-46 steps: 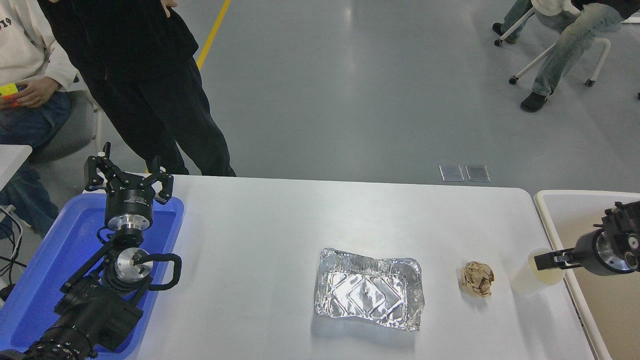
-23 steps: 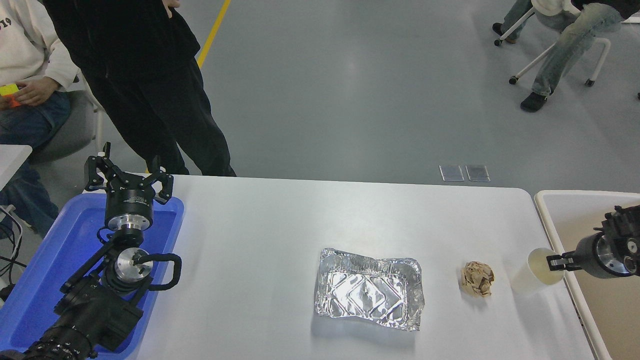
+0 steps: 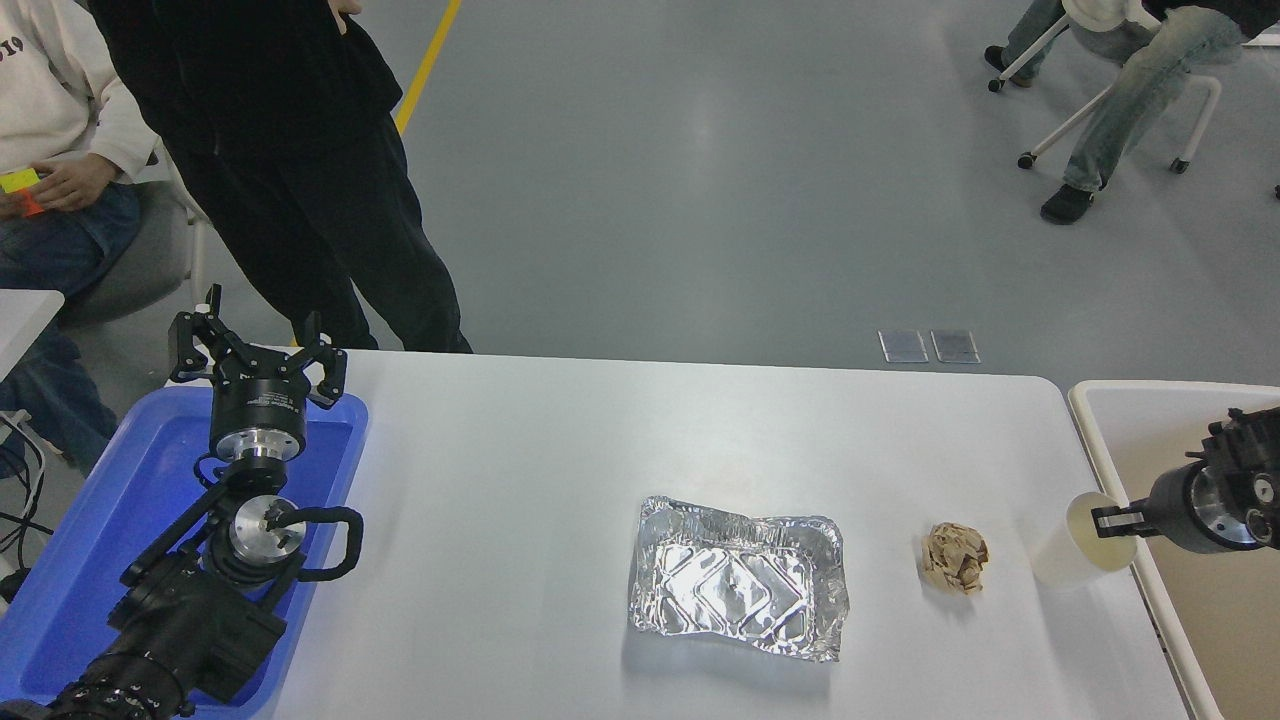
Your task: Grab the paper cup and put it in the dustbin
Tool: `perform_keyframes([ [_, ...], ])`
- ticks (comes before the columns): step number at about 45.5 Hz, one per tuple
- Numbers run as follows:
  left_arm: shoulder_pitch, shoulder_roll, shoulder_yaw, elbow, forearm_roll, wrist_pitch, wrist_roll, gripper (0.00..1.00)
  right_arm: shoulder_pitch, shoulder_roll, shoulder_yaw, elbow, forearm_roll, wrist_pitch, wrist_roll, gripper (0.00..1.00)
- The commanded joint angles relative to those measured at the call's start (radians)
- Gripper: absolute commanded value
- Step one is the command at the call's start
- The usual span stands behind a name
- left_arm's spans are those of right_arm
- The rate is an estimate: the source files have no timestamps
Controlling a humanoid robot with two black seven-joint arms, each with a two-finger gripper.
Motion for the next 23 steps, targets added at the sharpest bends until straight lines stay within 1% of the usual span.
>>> perform_keyframes([
  [1,0.0,0.0,0.0,0.0,0.0,-0.001,0.0,0.99,0.027,-0.027,0.009,0.012,0.008,0.007,0.003,0.0],
  [4,0.0,0.0,0.0,-0.001,0.0,-0.001,0.0,0.99,0.051,-0.059,0.029,0.038,0.011,0.016,0.009,0.0],
  [8,0.0,0.0,0.0,0.0,0.0,-0.001,0.0,0.99,0.097,-0.134,0.055,0.133,0.013,0.069,0.011,0.0],
  [9,0.0,0.0,0.0,0.0,0.0,0.001,0.0,0.99,0.128,-0.175,0.058,0.186,0.013,0.094,0.009,0.0],
  [14,0.0,0.0,0.0,0.0,0.0,-0.001,0.0,0.99,0.226,-0.266,0.058,0.294,0.013,0.152,0.005,0.0],
  [19,0.0,0.0,0.0,0.0,0.0,-0.001,0.0,0.99,0.346,-0.349,0.058,0.352,0.013,0.27,0.003,0.0],
  [23,0.0,0.0,0.0,-0.001,0.0,-0.001,0.0,0.99,0.459,-0.401,0.058,0.372,0.013,0.393,0.005,0.0],
])
